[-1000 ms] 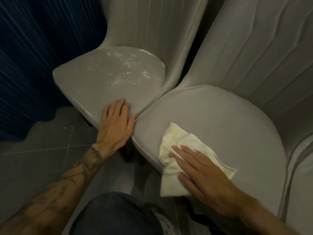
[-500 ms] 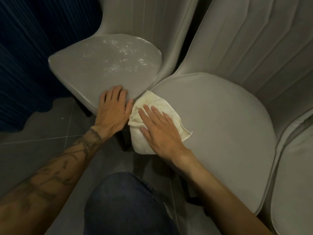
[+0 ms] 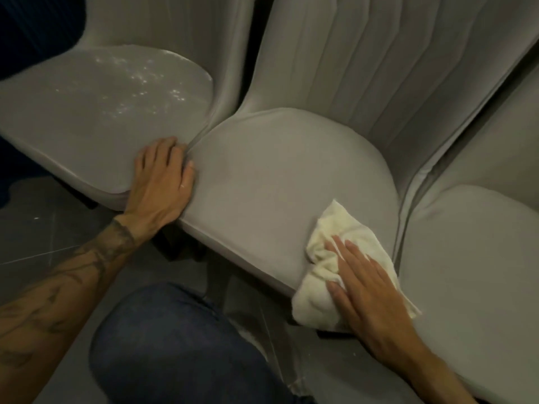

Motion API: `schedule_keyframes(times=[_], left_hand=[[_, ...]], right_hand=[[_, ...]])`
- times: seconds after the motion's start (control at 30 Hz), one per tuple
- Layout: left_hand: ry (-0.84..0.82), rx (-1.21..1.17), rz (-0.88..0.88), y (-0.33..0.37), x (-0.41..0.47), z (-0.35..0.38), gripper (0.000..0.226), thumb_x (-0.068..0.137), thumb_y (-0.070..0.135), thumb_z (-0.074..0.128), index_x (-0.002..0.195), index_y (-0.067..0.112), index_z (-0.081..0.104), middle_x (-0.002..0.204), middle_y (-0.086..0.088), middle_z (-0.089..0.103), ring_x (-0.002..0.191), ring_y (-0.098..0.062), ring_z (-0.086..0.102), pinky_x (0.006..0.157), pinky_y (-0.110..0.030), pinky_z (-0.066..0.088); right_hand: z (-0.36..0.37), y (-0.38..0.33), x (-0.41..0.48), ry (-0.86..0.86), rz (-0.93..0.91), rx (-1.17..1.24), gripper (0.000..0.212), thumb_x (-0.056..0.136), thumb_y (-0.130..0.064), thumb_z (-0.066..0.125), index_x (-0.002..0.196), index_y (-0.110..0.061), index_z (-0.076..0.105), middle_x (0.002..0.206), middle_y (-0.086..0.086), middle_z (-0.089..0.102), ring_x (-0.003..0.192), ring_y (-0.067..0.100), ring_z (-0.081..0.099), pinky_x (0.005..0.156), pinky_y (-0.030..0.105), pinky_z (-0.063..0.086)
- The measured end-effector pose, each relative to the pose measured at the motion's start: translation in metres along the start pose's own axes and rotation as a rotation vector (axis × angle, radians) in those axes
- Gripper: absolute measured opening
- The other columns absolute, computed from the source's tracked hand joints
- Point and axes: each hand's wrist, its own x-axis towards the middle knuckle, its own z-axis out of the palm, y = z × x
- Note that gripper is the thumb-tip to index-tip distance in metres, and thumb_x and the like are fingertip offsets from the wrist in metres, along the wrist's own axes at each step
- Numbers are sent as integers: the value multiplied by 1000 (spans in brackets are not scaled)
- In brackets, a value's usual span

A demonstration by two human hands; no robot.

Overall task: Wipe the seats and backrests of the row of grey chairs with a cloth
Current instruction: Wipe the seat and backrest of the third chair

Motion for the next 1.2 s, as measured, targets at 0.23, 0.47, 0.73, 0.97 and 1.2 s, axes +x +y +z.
schedule_keyframes(times=[0.23,0.47,0.73,0.97,1.2], left_hand=[[4,-33,93,24,28,8,52,107,37,29,131,2,59,146,-26,53,132,-44,53,111,-55,39],[44,-105,169,50,97,23,54,105,37,32,138,4,60,148,-22,55,132,-41,54,111,-53,39],[144,-134,304,105,207,8,57,105,34,35,148,2,53,157,-21,46,143,-41,47,117,-56,41],[352,-73,390,136,284,-14,60,102,28,48,156,4,43,168,-22,30,151,-42,38,123,-59,33],[544,75,372,144,336,2,68,110,42,37,169,16,16,175,-15,15,156,-41,30,126,-66,17]], right_hand=[[-10,35,43,346,314,233,55,107,-31,36,155,-6,41,168,2,27,158,18,23,130,40,18],[-51,80,204,788,299,234,59,110,-20,40,163,-8,19,173,3,15,160,15,11,131,37,14],[-112,131,334,1119,274,-128,56,111,-24,30,161,-1,21,169,22,18,158,37,16,130,45,14],[-237,146,373,1257,209,-465,53,114,-26,36,161,-4,27,168,19,25,158,33,20,130,43,10],[-258,143,372,1199,336,-638,54,113,-26,26,164,-8,19,171,16,17,159,34,14,130,51,12]])
